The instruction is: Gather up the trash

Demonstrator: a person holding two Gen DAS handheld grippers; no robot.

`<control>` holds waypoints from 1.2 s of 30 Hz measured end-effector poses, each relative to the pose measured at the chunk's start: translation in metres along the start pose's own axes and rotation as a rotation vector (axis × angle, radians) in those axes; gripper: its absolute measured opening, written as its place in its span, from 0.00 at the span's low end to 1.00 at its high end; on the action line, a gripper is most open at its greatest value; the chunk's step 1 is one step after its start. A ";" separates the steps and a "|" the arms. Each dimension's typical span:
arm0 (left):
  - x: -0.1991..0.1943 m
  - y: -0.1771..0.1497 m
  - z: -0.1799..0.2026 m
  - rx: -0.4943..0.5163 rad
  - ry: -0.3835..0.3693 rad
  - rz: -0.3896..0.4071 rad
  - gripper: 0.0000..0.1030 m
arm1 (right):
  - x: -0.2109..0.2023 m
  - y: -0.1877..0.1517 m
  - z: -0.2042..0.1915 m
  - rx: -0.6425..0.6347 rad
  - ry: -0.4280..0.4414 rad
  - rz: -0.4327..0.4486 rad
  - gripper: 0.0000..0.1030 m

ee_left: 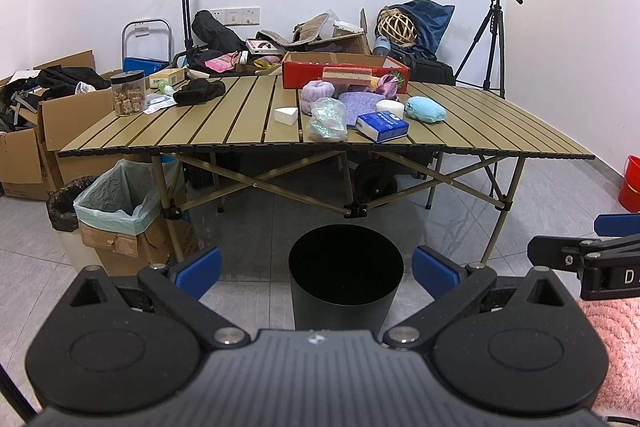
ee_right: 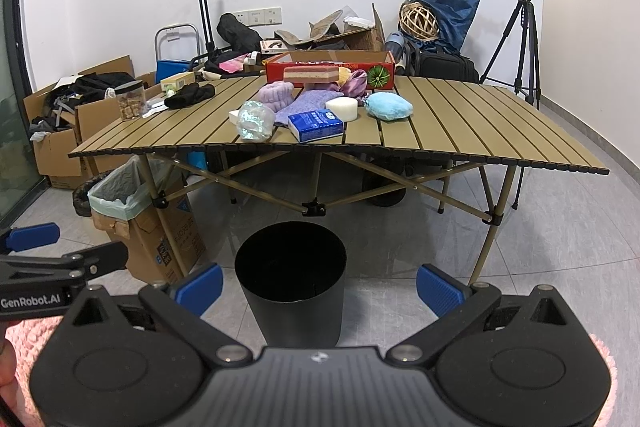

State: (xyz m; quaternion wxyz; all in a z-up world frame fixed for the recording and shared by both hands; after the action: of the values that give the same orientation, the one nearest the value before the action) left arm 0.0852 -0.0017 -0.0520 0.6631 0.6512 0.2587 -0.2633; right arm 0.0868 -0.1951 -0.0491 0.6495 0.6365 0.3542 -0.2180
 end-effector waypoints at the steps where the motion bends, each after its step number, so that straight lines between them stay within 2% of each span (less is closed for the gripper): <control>1: 0.000 0.000 0.000 0.000 0.000 0.000 1.00 | 0.000 0.000 0.001 0.000 0.000 0.000 1.00; 27: -0.001 0.001 -0.001 -0.001 0.002 0.002 1.00 | 0.007 -0.001 -0.002 0.003 0.003 0.003 1.00; 36: 0.009 0.006 -0.010 -0.011 0.012 0.004 1.00 | 0.015 0.010 -0.001 0.006 0.016 0.013 1.00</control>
State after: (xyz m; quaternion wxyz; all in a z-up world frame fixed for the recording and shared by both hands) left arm 0.0952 0.0080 -0.0539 0.6656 0.6496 0.2630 -0.2566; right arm 0.1041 -0.1904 -0.0531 0.6462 0.6424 0.3546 -0.2097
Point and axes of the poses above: each gripper's, at about its wrist camera, not at the fingertips, and x roughly the way its jaws point, z to its right, y to its top, the point moved 10 cm from there along x, roughly the way its jaws point, and after that the axes turned 12 degrees about -z, right-handed, at the moved point
